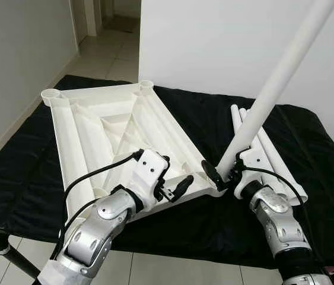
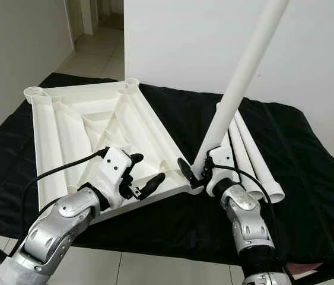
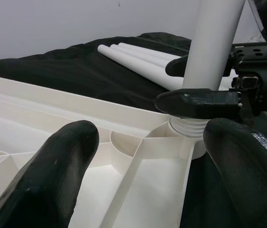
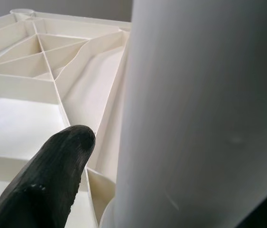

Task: Building children table

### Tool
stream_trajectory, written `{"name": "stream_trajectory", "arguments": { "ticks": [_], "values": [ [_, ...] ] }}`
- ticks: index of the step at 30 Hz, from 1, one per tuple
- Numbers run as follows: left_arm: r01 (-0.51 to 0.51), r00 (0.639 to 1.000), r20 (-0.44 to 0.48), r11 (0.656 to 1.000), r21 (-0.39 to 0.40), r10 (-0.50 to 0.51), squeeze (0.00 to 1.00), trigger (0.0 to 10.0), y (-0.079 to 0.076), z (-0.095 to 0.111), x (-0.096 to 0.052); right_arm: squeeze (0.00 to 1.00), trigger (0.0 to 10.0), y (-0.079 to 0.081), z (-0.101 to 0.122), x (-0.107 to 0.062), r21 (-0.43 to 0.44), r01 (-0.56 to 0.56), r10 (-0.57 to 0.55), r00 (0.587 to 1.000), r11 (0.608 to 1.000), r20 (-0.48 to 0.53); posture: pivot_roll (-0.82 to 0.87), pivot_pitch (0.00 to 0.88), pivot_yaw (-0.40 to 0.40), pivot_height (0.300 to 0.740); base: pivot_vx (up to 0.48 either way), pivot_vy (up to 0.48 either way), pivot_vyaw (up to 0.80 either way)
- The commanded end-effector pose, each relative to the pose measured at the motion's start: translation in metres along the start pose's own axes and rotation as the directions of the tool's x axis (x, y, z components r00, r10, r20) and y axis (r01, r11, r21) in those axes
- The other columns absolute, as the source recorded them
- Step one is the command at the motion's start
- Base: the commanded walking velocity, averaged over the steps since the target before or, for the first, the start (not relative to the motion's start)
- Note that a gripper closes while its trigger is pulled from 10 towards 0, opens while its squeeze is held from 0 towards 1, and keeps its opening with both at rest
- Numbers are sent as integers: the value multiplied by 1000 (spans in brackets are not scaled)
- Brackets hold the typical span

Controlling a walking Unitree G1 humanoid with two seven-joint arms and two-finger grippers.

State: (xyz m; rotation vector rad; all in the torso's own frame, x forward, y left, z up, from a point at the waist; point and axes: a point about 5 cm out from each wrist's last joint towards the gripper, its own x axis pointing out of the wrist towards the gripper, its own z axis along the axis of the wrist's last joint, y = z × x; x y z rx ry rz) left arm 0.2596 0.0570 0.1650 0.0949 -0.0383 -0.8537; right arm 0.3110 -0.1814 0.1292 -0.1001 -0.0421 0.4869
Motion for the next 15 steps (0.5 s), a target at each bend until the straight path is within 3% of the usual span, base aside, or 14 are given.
{"name": "stream_trajectory", "arguments": {
  "ticks": [1, 2, 3, 4, 6, 7, 9, 10, 11, 15],
  "values": [
    [47, 999, 6, 999, 7, -47, 0, 10000, -4, 4, 2, 0, 10000, -2, -1, 0, -13, -15, 14, 1000, 1000, -12, -4, 0, -68, 740, 0, 0, 0],
    [47, 999, 5, 999, 9, -47, 0, 10000, -5, 4, 2, 0, 8902, -3, -2, 0, -16, -21, 21, 1000, 1000, -18, -4, 0, -68, 740, 0, 0, 0],
    [47, 999, 5, 999, 9, -47, 0, 10000, -5, 4, 2, 0, 8902, -3, -2, 0, -16, -21, 21, 1000, 1000, -18, -4, 0, -68, 740, 0, 0, 0],
    [48, 999, 4, 999, 10, -48, 0, 10000, -5, 4, 2, 0, 4353, -4, -4, -1, -21, -31, 30, 999, 999, -32, -2, 0, -72, 740, 0, 0, 0],
    [47, 999, 2, 999, 12, -47, 0, 10000, -5, 5, 2, 0, 4431, -7, -9, -2, -29, -37, 36, 998, 999, -55, -1, 0, -76, 740, 0, 0, 0],
    [47, 999, 2, 999, 11, -47, 0, 10000, -5, 5, 2, 0, 3451, -8, -11, -3, -28, -40, 38, 997, 999, -63, -1, 0, -75, 740, 0, 0, 0],
    [47, 999, 2, 999, 11, -47, 0, 10000, -5, 5, 2, 0, 2941, -8, -13, -3, -27, -42, 40, 997, 999, -67, -1, 0, -75, 740, 0, 0, 0],
    [47, 999, 2, 999, 11, -47, 0, 10000, -5, 5, 2, 0, 2235, -8, -14, -3, -22, -47, 45, 996, 999, -72, -1, 0, -75, 740, 0, 0, 0],
    [47, 999, 1, 999, 10, -47, 0, 10000, -5, 5, 2, 0, 0, -7, -16, -4, -15, -52, 50, 996, 999, -79, -1, 0, -75, 740, 0, 0, 0],
    [49, 999, -2, 999, 10, -49, 0, 10000, -5, 4, 1, 0, 0, -6, -19, -5, -7, -53, 53, 995, 999, -87, -1, 0, -74, 740, 0, 0, 0]
  ]
}}
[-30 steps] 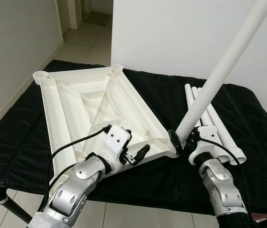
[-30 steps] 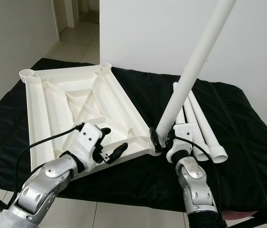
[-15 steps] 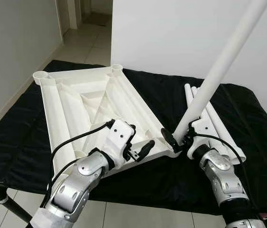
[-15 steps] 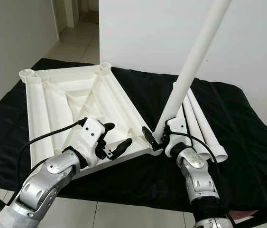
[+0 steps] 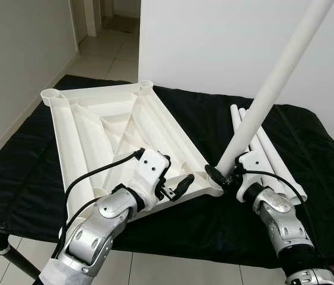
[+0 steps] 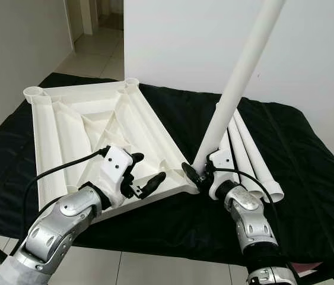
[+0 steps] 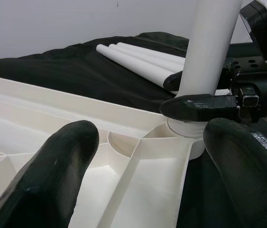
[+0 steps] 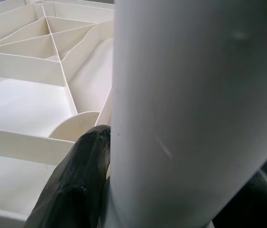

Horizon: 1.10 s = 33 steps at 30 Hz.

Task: Building children table

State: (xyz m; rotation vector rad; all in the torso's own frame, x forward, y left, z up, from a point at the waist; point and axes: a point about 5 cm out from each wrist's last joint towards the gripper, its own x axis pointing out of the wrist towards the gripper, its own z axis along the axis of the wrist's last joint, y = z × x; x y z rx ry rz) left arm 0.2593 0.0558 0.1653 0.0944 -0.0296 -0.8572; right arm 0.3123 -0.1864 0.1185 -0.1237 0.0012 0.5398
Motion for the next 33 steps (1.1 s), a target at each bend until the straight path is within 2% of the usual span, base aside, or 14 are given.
{"name": "stream_trajectory", "arguments": {
  "ticks": [1, 7, 8, 11, 14, 16, 19, 24, 30, 32, 33],
  "values": [
    [45, 999, 5, 999, 14, -45, 0, 10000, -5, 4, 0, 0, 0, -2, -8, -3, 4, 2, -2, 999, 1000, -42, -1, 0, -74, 740, 0, 0, 0],
    [48, 999, -2, 999, 12, -48, 0, 10000, -4, 3, -1, 0, 0, -1, -14, -6, 13, 4, -3, 998, 1000, -58, -3, 0, -73, 740, 0, 0, 0],
    [50, 999, -3, 999, 11, -49, 0, 10000, -4, 3, -1, 0, 10000, -1, -16, -6, 25, 23, -22, 998, 999, -66, -3, 0, -74, 740, 0, 0, 0],
    [51, 999, -5, 999, 12, -51, 0, 10000, -4, 3, -1, 0, 10000, -1, -17, -6, 38, 53, -50, 996, 998, -73, -4, 0, -76, 740, 0, 0, 0],
    [52, 999, -5, 999, 13, -52, 0, 10000, -5, 3, -1, 0, 10000, 0, -18, -4, 3, 214, -212, 972, 977, -98, -2, 0, -86, 740, 0, 0, 0],
    [53, 999, -5, 999, 14, -53, 0, 10000, -5, 3, -1, 0, 10000, 0, -18, -4, -10, 246, -245, 964, 969, -105, -2, 0, -86, 740, 0, 0, 0],
    [47, 999, 0, 999, 7, -47, 0, 10000, -5, 3, 0, 0, 10000, 7, -20, -3, 40, 368, -361, 925, 929, -121, -5, 0, -86, 740, 0, 0, 0],
    [50, 999, 0, 999, 5, -50, 0, 10000, -6, 3, 0, 0, 10000, 11, -20, -2, 64, 420, -410, 903, 905, -130, -7, 0, -85, 740, 0, 0, 0],
    [64, 998, -3, 998, 4, -64, 0, 10000, -9, 2, -1, 0, 10000, 41, -16, 1, 181, 575, -554, 818, 798, -154, -1, 0, -92, 740, 0, 0, 0],
    [65, 998, -4, 998, 6, -65, 0, 10000, -9, 2, -1, 0, 10000, 48, -14, 0, 199, 607, -584, 795, 770, -164, 3, 0, -95, 740, 0, 0, 0],
    [65, 998, -4, 998, 6, -65, 0, 10000, -9, 2, -1, 0, 10000, 48, -14, 0, 199, 607, -584, 795, 770, -164, 3, 0, -95, 740, 0, 0, 0]
  ]
}}
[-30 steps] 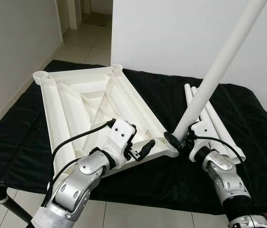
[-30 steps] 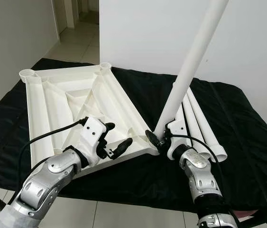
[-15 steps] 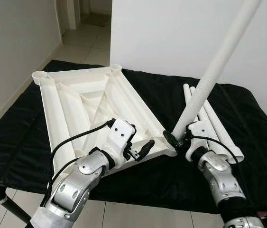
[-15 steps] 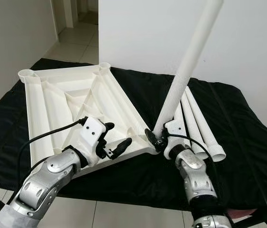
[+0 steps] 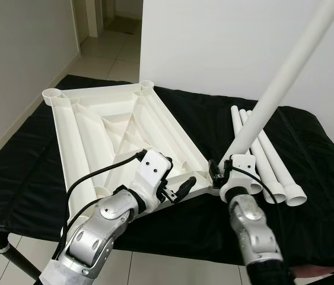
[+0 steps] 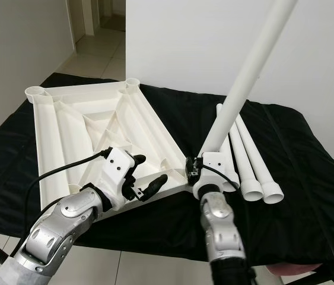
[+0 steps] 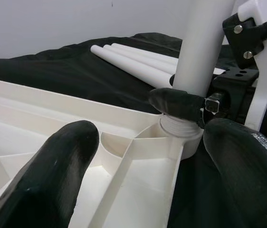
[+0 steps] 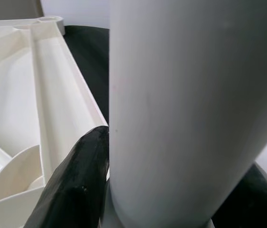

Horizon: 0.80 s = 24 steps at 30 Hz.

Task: Building children table

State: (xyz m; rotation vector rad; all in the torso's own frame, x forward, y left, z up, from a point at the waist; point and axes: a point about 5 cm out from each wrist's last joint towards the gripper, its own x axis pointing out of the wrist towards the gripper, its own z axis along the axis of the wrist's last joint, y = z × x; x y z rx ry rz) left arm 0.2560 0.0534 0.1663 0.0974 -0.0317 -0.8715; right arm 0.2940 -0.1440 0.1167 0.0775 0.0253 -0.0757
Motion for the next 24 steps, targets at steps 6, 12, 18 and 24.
{"name": "stream_trajectory", "arguments": {
  "ticks": [6, 12, 18, 24],
  "values": [
    [49, 999, -4, 999, 5, -49, 0, 10000, -4, 1, -3, 0, 10000, 9, -19, -19, 34, 42, -37, 991, 999, -126, 9, 0, -101, 740, 0, 0, 0],
    [51, 999, -12, 999, 12, -51, 0, 10000, -2, 0, -5, 0, 10000, 15, -11, -23, 22, 9, -7, 996, 1000, -92, 13, 0, -101, 740, 0, 0, 0],
    [52, 998, -20, 998, 20, -51, 0, 10000, 0, -2, -7, 1000, 10000, 16, -7, -24, 22, -15, 16, 998, 1000, -59, 13, 0, -97, 740, 0, 0, 0],
    [45, 998, -48, 999, 26, -43, 0, 10000, 1, -13, -8, 1000, 10000, 12, 0, -21, 32, -92, 91, 996, 995, 10, 12, 0, -96, 740, 0, 0, 0]
  ]
}}
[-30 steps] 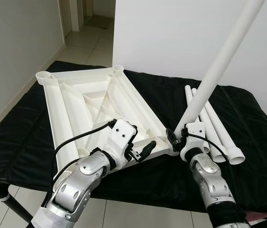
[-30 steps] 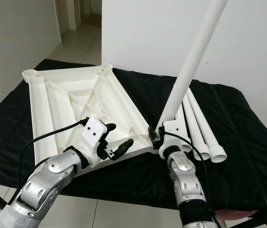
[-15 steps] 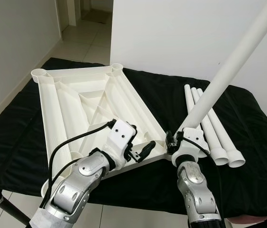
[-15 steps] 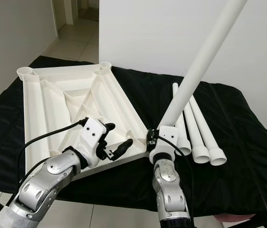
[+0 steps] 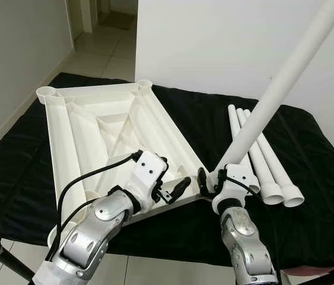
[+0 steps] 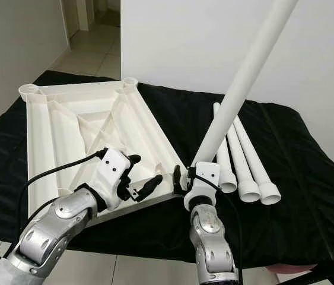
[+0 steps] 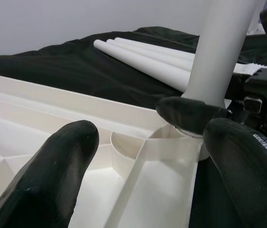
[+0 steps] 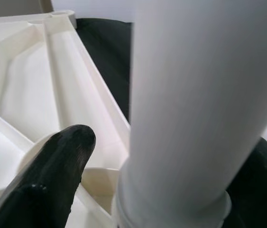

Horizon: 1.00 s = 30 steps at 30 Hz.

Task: Building children table

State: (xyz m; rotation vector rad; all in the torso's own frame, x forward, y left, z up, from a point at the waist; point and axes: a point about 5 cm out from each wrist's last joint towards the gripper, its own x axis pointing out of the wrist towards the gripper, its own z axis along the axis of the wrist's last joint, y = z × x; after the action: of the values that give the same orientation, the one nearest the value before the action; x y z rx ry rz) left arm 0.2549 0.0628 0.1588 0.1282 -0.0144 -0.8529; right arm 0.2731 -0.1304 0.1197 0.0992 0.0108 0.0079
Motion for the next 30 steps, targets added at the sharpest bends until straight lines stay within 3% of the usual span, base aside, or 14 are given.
{"name": "stream_trajectory", "arguments": {
  "ticks": [1, 7, 8, 9, 18, 30],
  "values": [
    [62, 998, -27, 998, 10, -61, 0, 10000, -5, -8, 0, 1000, 10000, -3, 0, 1, -2, -14, 14, 1000, 1000, 7, 12, 0, -97, 740, 0, 0, 0],
    [71, 995, -65, 997, 27, -69, 0, 10000, -11, -21, 1, 1000, 10000, -8, 9, 4, -30, -119, 120, 991, 992, 53, 14, 0, -99, 740, 0, 0, 0],
    [68, 995, -71, 997, 24, -66, 0, 10000, -11, -23, 1, 722, 10000, -11, 11, 5, -42, -139, 141, 988, 989, 60, 13, 0, -99, 740, 0, 0, 0],
    [64, 995, -75, 998, 18, -62, 0, 10000, -10, -25, 1, 0, 10000, -13, 12, 6, -52, -149, 152, 987, 987, 60, 13, 0, -99, 740, 0, 0, 0],
    [59, 995, -77, 998, 20, -57, 0, 10000, -10, -28, 2, 0, 10000, -31, 10, 13, -128, -251, 258, 965, 959, 37, 9, 0, -89, 740, 0, 0, 0],
    [90, 995, -37, 996, 7, -90, 0, 10000, -11, -15, 5, 0, 10000, -40, 6, 24, -199, -475, 480, 877, 857, -22, -5, 0, -71, 740, 0, 0, 0]
  ]
}}
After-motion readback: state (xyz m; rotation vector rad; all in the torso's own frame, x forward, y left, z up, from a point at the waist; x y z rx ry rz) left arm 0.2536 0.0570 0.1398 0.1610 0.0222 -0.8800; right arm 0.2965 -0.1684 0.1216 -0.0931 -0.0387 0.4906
